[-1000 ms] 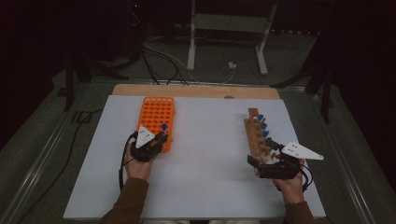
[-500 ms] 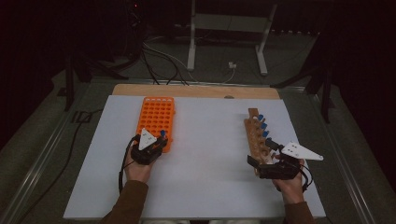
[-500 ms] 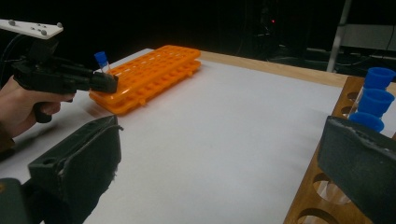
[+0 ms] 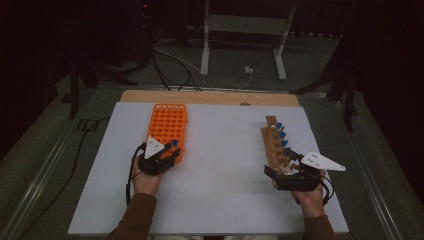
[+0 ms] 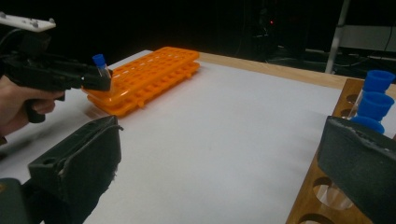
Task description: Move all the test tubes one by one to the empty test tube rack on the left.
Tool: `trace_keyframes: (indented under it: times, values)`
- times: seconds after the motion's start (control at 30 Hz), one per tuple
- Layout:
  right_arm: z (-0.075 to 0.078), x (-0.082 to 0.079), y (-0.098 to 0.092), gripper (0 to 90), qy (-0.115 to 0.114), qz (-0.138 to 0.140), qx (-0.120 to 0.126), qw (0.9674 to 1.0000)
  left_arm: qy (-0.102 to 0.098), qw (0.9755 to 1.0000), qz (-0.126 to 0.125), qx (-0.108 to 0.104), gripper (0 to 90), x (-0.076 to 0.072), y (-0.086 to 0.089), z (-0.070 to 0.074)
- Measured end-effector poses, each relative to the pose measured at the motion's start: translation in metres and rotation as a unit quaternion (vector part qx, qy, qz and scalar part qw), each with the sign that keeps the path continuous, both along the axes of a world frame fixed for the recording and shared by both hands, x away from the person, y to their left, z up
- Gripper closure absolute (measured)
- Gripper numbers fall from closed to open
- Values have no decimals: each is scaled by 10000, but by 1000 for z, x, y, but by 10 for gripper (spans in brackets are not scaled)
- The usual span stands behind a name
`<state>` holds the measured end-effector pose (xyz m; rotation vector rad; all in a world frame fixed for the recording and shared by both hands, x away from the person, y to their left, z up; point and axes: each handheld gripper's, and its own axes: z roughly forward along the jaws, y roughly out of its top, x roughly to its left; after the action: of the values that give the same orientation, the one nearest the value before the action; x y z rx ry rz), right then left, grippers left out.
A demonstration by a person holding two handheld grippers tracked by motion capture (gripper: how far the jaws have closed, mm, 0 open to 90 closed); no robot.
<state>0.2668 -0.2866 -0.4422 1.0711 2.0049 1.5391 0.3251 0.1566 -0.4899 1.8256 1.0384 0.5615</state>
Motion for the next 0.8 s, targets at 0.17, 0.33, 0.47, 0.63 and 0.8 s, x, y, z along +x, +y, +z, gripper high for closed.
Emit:
trace_keyframes:
  times: [0.17, 0.33, 0.47, 0.63, 0.8]
  values:
    - [2, 0, 0, 0, -67, -38, -132, 9999, -4, 9991, -48, -420, 458, -4, 13, 15]
    - [6, 2, -7, 0, -81, -205, -116, 9997, -26, 9986, 21, -519, 198, -13, 22, 30]
    - [7, 5, -14, 0, -55, -322, -115, 9994, -88, 9990, 143, -421, 24, -23, 29, 38]
    - [3, 11, -21, 8, 110, -478, -210, 9986, -139, 9988, 176, -434, 6, -35, 37, 41]
    - [-5, 17, -24, 16, 257, -557, -379, 9974, -192, 9985, 250, -442, 6, -49, 44, 39]
